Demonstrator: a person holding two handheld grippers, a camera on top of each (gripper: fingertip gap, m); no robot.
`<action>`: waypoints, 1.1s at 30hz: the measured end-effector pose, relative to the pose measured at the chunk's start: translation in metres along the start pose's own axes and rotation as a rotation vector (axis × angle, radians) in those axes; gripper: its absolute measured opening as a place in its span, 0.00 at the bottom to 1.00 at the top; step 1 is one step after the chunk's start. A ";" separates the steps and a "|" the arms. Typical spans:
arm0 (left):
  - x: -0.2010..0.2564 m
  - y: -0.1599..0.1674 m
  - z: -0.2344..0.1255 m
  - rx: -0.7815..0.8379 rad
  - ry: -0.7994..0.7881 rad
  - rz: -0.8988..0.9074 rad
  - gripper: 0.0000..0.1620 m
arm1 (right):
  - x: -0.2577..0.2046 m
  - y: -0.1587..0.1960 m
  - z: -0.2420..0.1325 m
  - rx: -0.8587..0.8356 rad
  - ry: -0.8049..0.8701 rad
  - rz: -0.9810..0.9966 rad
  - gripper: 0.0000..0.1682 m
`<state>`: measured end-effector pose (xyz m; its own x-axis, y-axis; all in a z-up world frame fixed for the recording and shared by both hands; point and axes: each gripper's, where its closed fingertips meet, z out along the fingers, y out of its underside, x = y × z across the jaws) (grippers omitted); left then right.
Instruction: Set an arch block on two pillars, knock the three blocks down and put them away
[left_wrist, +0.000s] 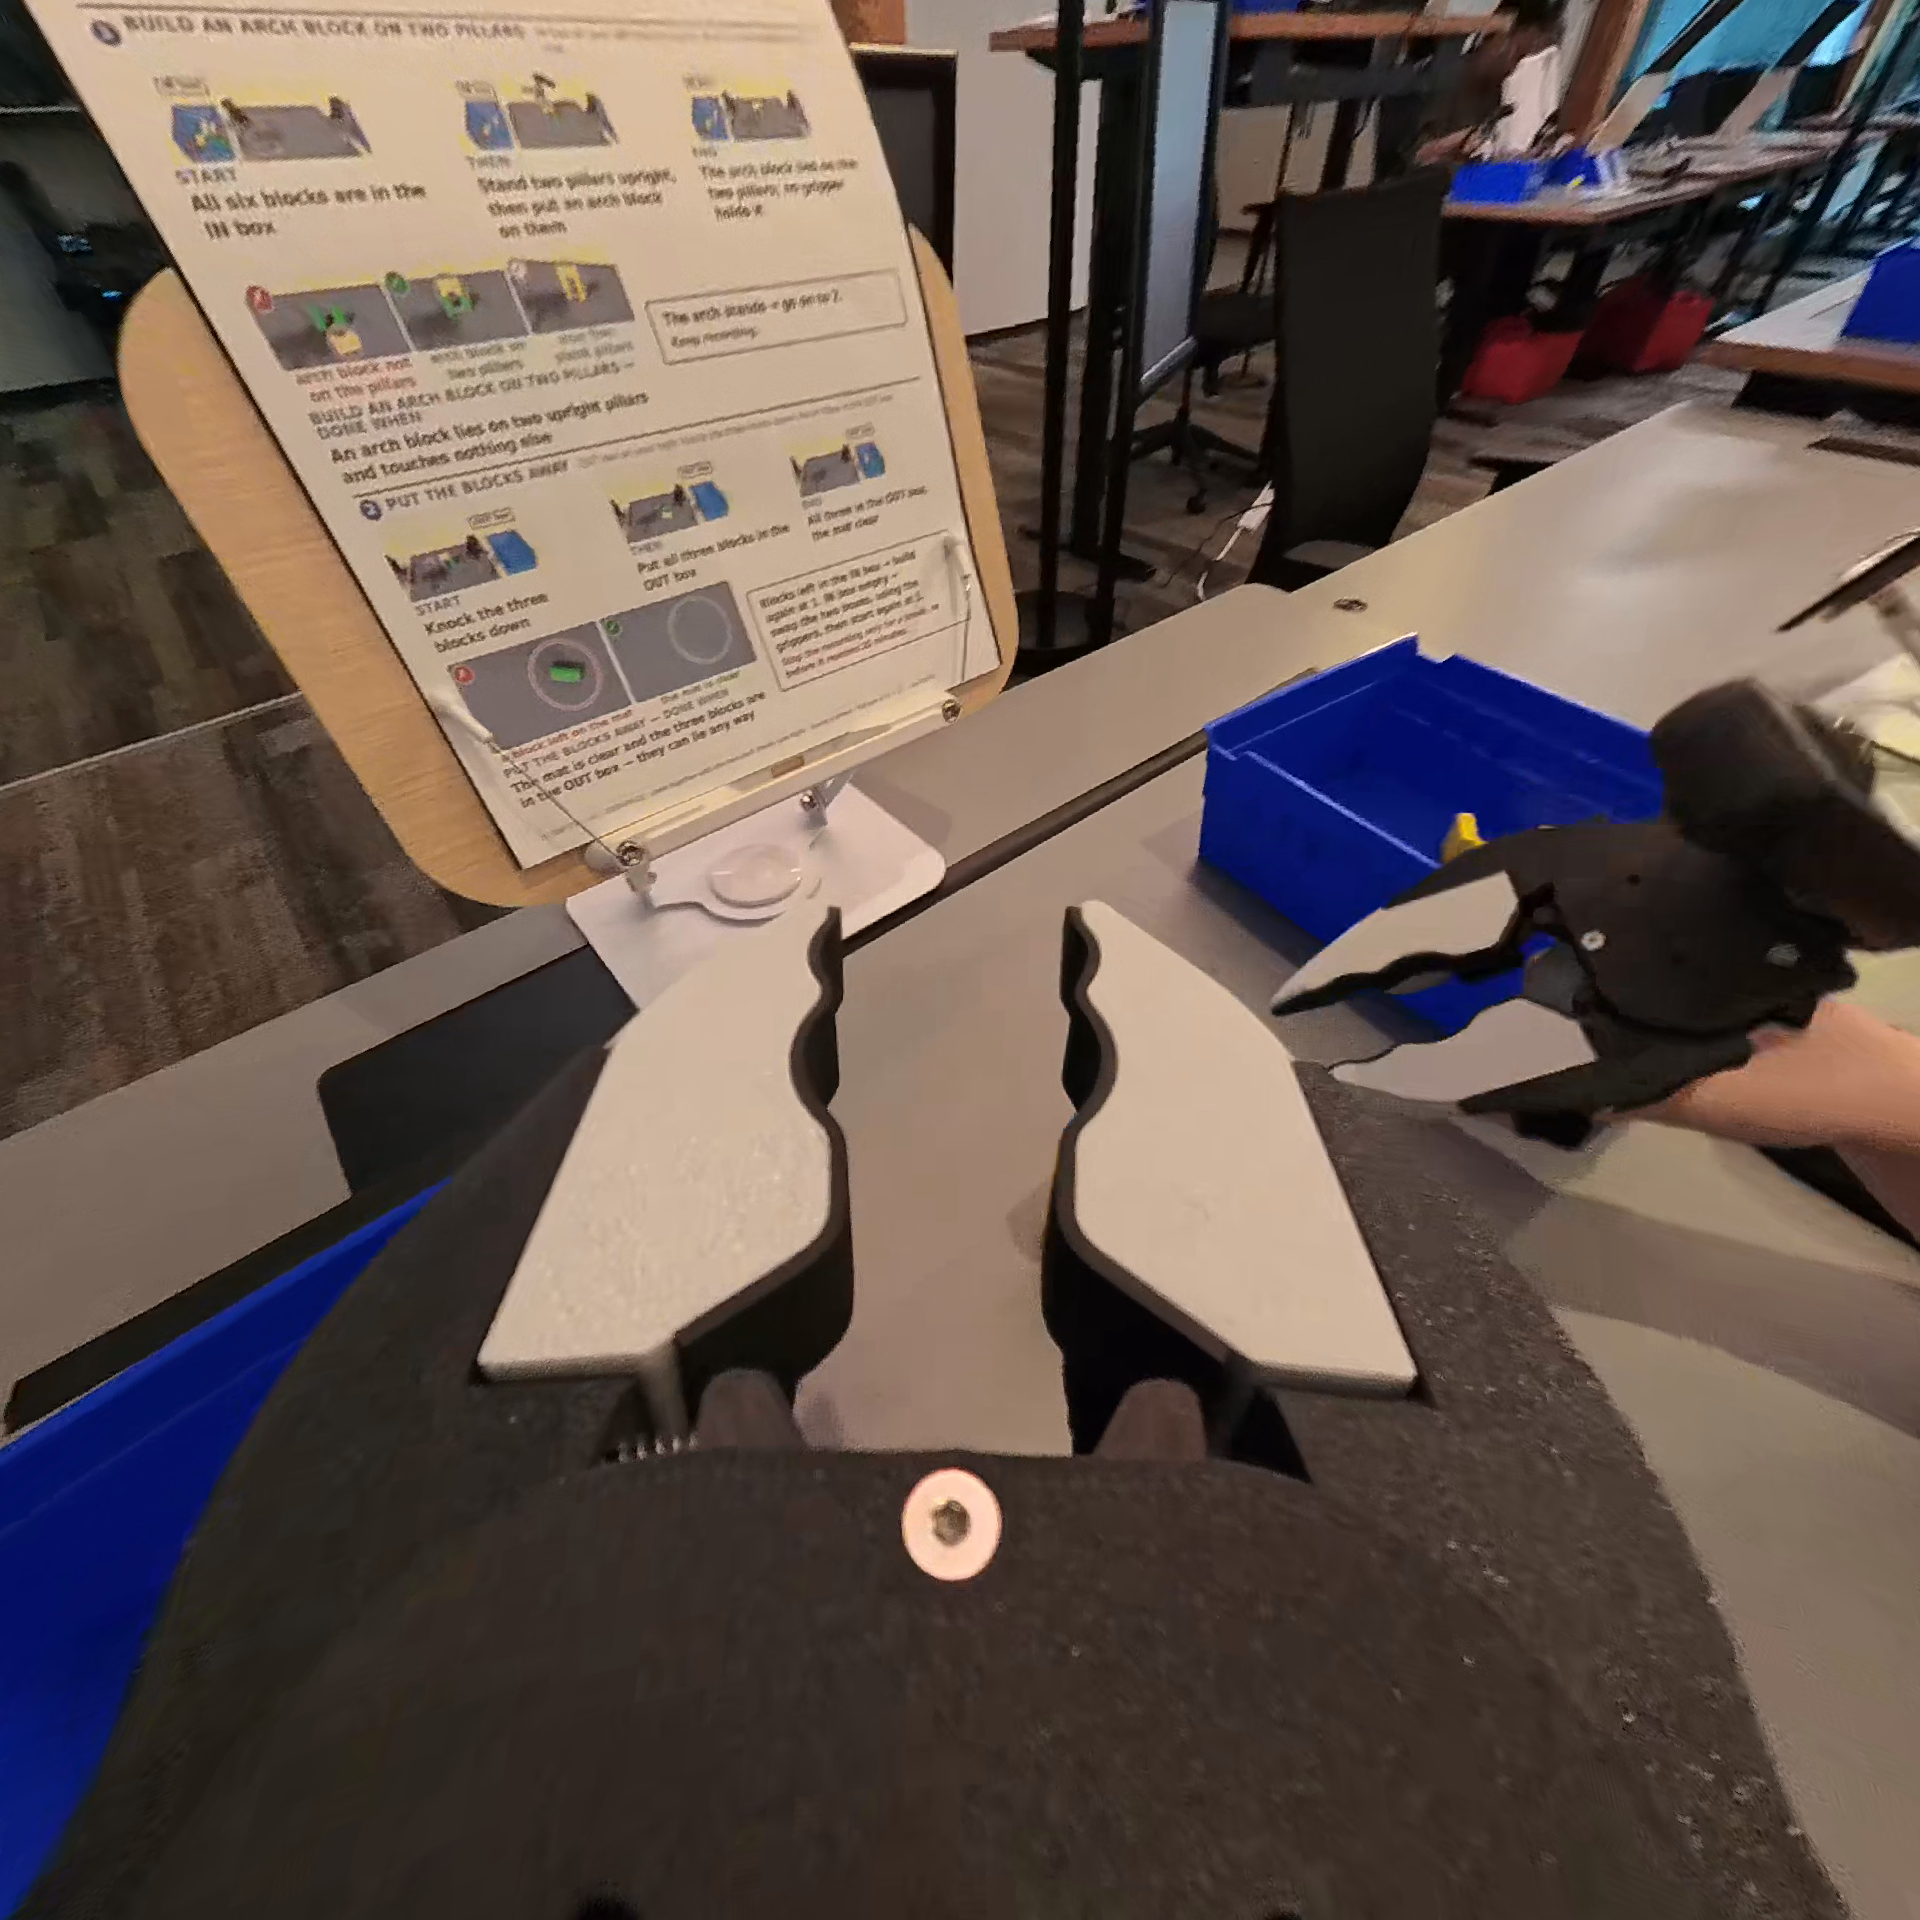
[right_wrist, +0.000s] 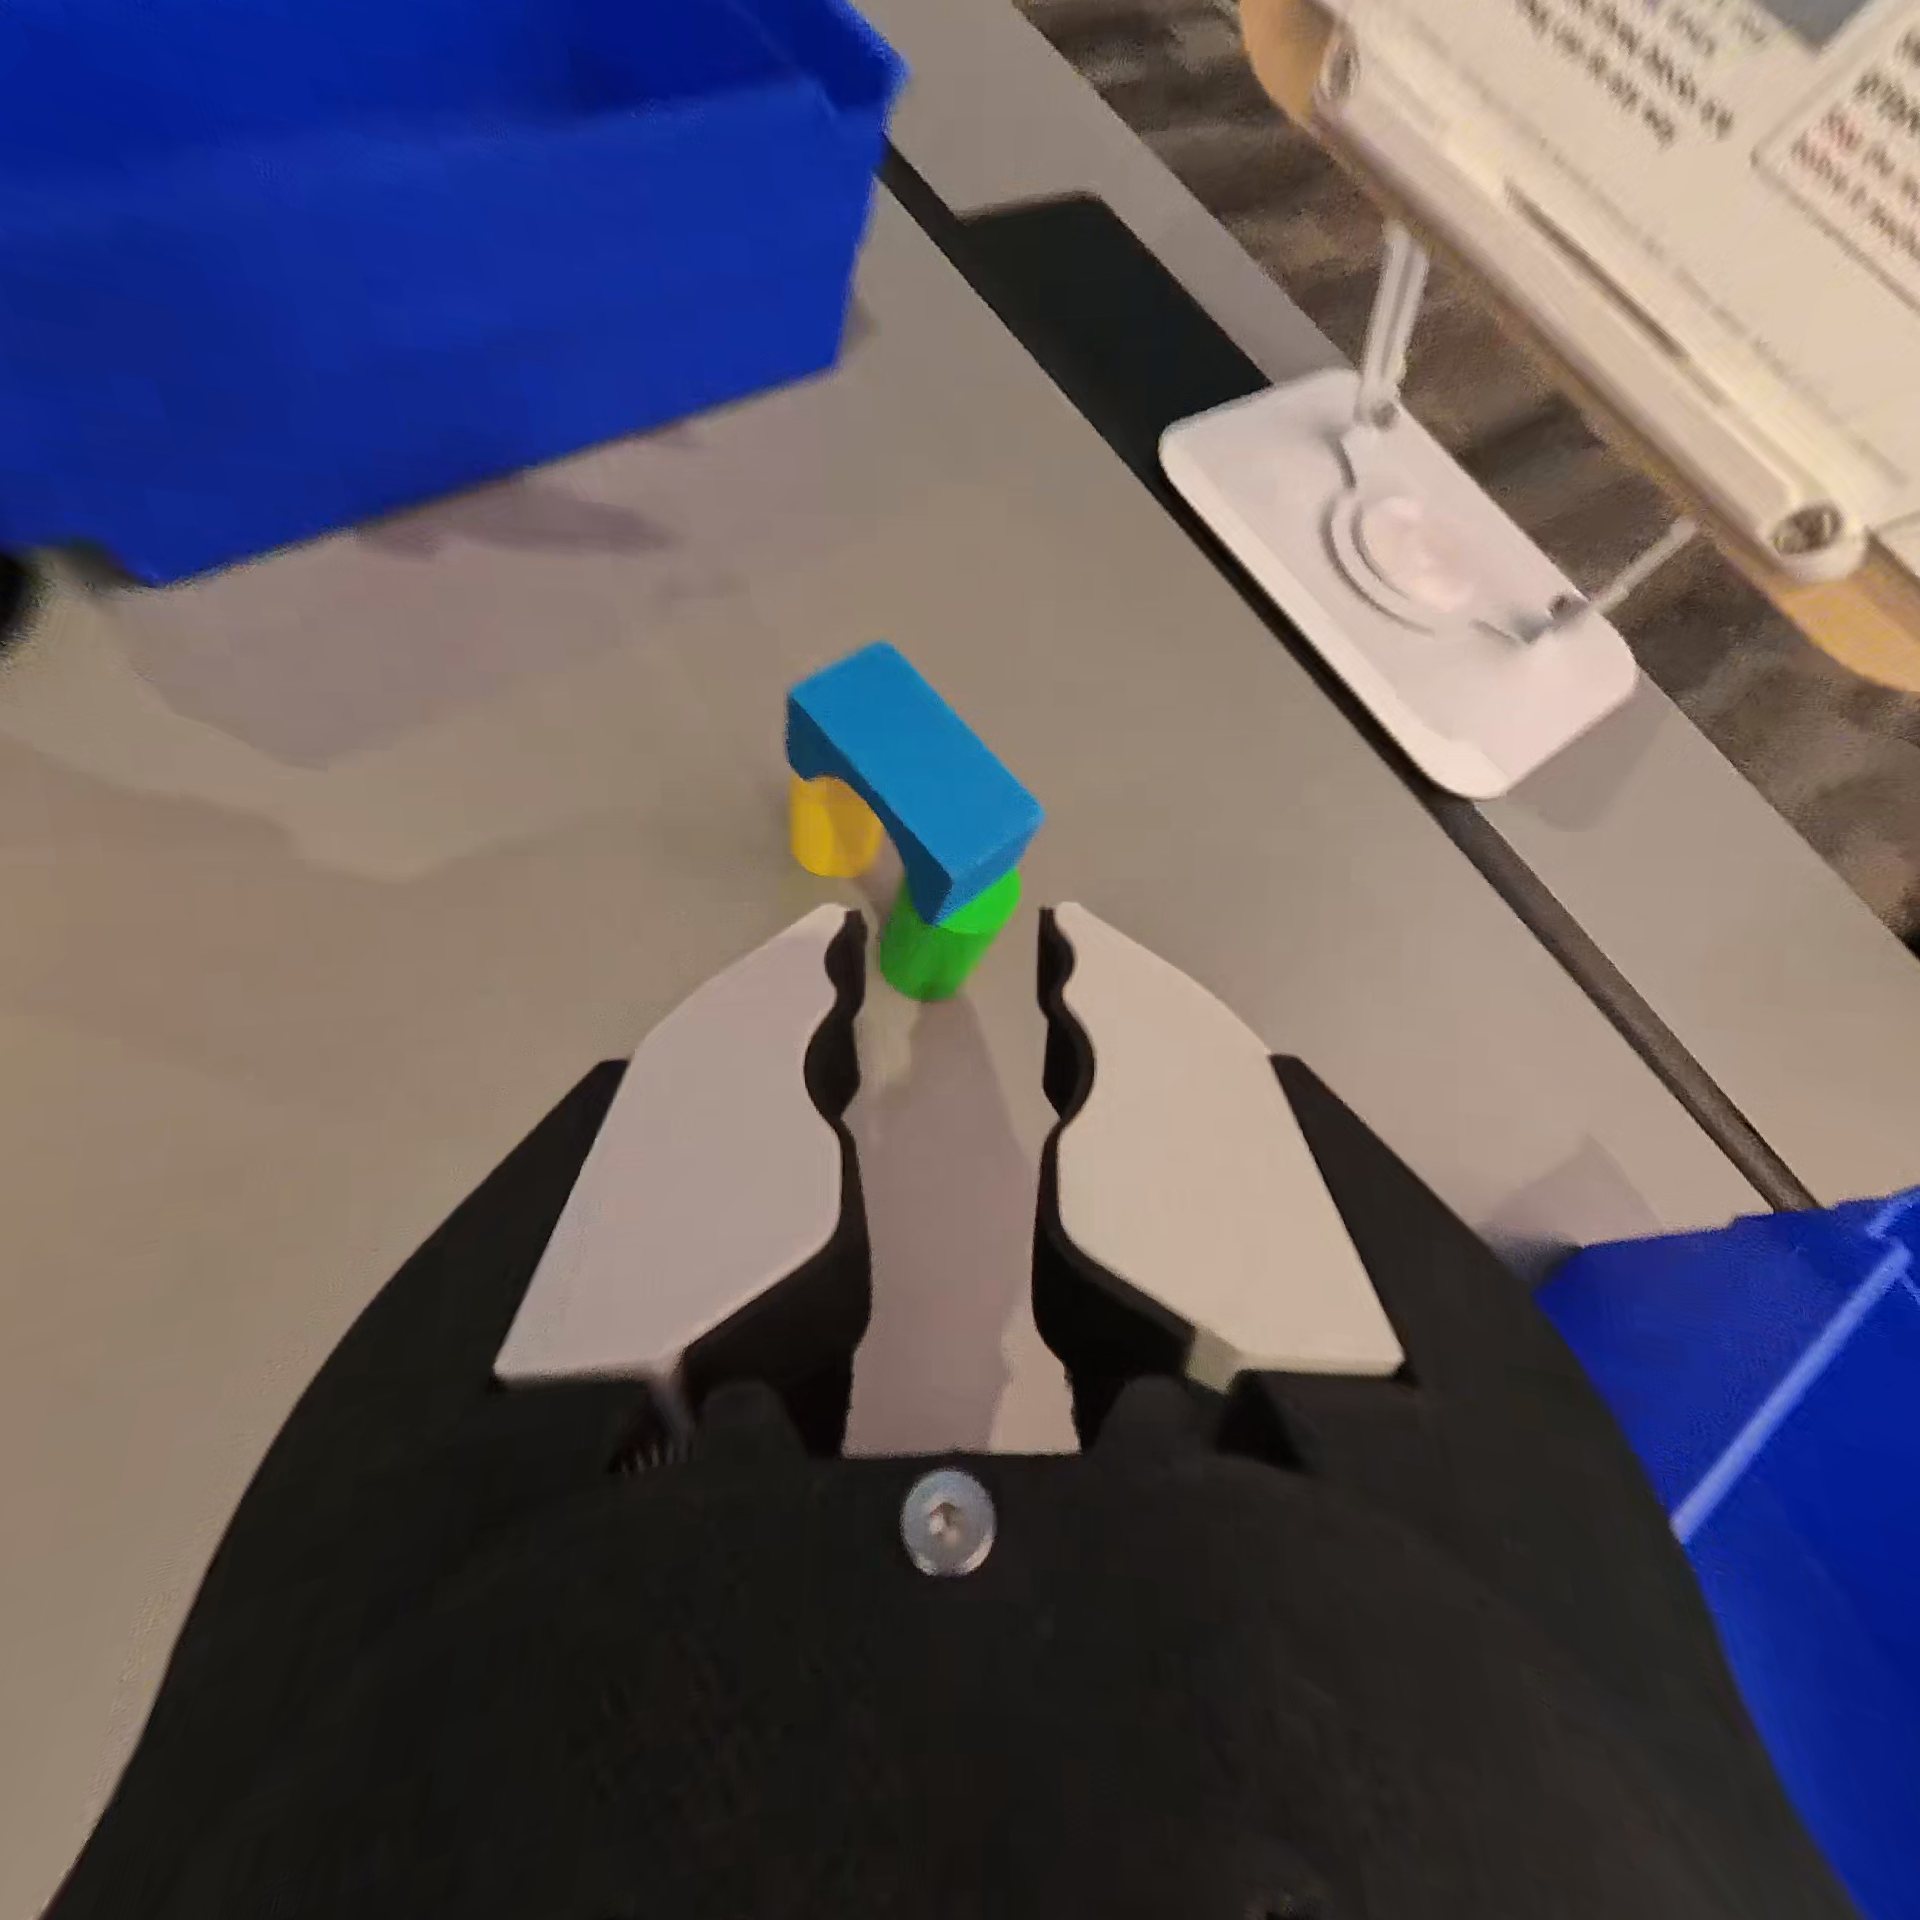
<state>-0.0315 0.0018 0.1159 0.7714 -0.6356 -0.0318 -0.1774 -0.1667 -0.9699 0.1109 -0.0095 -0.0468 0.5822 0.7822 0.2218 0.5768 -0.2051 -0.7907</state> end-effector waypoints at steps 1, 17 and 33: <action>0.000 0.001 0.002 -0.006 -0.008 0.000 0.25 | 0.001 0.006 0.008 -0.015 0.022 -0.002 0.20; 0.027 0.000 0.006 -0.006 0.084 0.009 0.25 | 0.042 -0.011 -0.023 -0.213 -0.073 -0.047 0.15; 0.041 -0.026 -0.014 0.127 0.170 -0.059 0.24 | 0.070 0.019 -0.007 -0.187 -0.082 0.133 0.15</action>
<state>-0.0041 -0.0302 0.1428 0.6618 -0.7475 0.0569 -0.0482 -0.1182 -0.9918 0.1665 0.0372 -0.0430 0.6163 0.7844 0.0701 0.5988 -0.4089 -0.6886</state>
